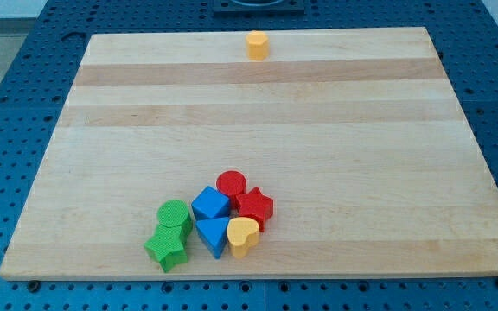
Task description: Slide the green star to the center
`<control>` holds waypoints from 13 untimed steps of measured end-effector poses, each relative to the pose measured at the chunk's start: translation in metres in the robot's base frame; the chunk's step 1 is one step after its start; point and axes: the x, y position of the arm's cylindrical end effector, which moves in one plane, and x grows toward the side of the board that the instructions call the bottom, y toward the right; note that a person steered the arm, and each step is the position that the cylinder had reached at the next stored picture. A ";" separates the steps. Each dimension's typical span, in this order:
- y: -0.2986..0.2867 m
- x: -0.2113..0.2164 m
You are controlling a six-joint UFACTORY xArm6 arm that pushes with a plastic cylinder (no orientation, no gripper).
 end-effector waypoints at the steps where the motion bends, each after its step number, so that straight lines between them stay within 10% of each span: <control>1: -0.032 0.057; 13: -0.528 0.031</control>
